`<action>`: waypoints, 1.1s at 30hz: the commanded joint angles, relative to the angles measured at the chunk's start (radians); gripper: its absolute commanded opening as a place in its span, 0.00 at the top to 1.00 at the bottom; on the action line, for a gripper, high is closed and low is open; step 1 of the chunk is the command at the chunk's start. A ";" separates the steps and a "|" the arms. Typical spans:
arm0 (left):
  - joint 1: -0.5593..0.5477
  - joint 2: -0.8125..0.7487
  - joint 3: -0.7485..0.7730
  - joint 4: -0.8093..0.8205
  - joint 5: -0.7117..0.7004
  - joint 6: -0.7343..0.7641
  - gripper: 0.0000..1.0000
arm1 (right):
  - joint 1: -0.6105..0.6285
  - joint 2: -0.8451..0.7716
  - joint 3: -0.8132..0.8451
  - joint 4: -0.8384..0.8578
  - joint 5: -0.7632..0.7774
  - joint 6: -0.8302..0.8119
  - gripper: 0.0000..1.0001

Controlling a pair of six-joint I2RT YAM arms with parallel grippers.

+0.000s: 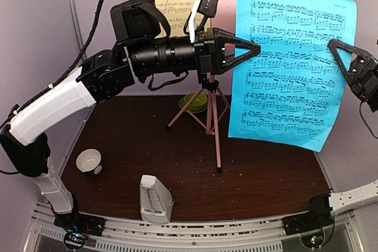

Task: Set up the instrument practice props

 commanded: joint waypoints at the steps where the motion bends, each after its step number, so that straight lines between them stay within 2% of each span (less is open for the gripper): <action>1: 0.000 -0.006 0.059 0.014 -0.074 -0.010 1.00 | 0.004 -0.027 -0.004 0.057 0.089 -0.002 0.92; 9: 0.000 0.000 0.115 -0.021 -0.195 0.000 1.00 | 0.003 -0.036 -0.006 0.089 0.287 -0.037 0.87; 11: 0.001 0.011 0.146 -0.043 -0.221 0.008 1.00 | 0.003 -0.015 0.000 0.107 0.332 -0.063 0.79; 15: 0.009 0.036 0.217 -0.079 -0.267 0.026 1.00 | 0.004 0.050 0.052 0.113 0.405 -0.137 0.75; 17: 0.027 0.054 0.283 -0.124 -0.300 0.030 1.00 | 0.000 0.083 0.082 0.114 0.460 -0.166 0.67; 22: 0.123 0.064 0.351 -0.159 -0.350 -0.037 1.00 | -0.070 0.152 0.177 0.067 0.530 -0.142 0.62; 25: 0.188 0.055 0.353 -0.131 -0.303 -0.091 1.00 | -0.171 0.236 0.326 -0.119 0.470 -0.025 0.58; 29: 0.236 0.061 0.391 -0.163 -0.338 -0.098 1.00 | -0.371 0.404 0.595 -0.444 0.222 0.154 0.50; 33: 0.279 0.060 0.394 -0.186 -0.408 -0.165 1.00 | -0.518 0.553 0.813 -0.595 0.010 0.236 0.45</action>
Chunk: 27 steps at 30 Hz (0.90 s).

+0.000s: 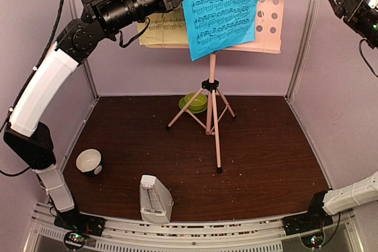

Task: Set up the instrument practice props

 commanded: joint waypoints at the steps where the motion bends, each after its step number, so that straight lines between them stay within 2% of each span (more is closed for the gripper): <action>1: 0.035 -0.004 0.034 -0.005 -0.097 -0.088 1.00 | -0.131 0.143 0.174 -0.280 -0.299 0.157 0.44; 4: 0.044 0.000 0.034 -0.003 -0.139 -0.134 1.00 | -0.174 0.172 0.162 -0.247 -0.395 0.185 0.43; 9: 0.050 0.005 0.034 -0.014 -0.179 -0.141 1.00 | -0.191 0.186 0.116 -0.179 -0.443 0.184 0.42; 17: 0.064 0.020 0.037 -0.011 -0.267 -0.205 1.00 | -0.206 0.268 0.146 -0.138 -0.441 0.220 0.45; 20: 0.066 0.029 0.037 0.000 -0.259 -0.215 1.00 | -0.206 0.288 0.148 -0.112 -0.439 0.232 0.44; 27: 0.067 0.037 0.039 0.073 -0.230 -0.175 1.00 | -0.208 0.326 0.160 -0.095 -0.310 0.224 0.43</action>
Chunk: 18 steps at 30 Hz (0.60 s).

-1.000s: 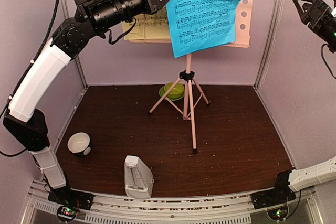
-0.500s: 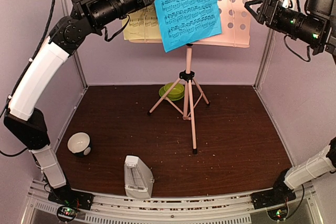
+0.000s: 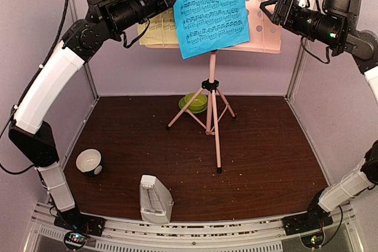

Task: Set up the instrument practice props

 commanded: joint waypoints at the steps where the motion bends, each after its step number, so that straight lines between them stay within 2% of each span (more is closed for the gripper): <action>1: 0.006 0.009 0.027 0.109 0.014 0.028 1.00 | -0.008 0.026 0.042 0.029 0.092 0.003 0.43; 6: 0.006 0.025 0.023 0.189 0.083 0.062 1.00 | -0.010 0.070 0.083 -0.003 0.168 0.026 0.40; 10: 0.005 0.034 0.024 0.202 0.082 0.072 1.00 | -0.011 0.082 0.086 -0.004 0.211 0.021 0.37; 18: 0.005 0.044 0.027 0.233 0.066 0.089 1.00 | -0.020 0.127 0.121 -0.018 0.202 0.015 0.43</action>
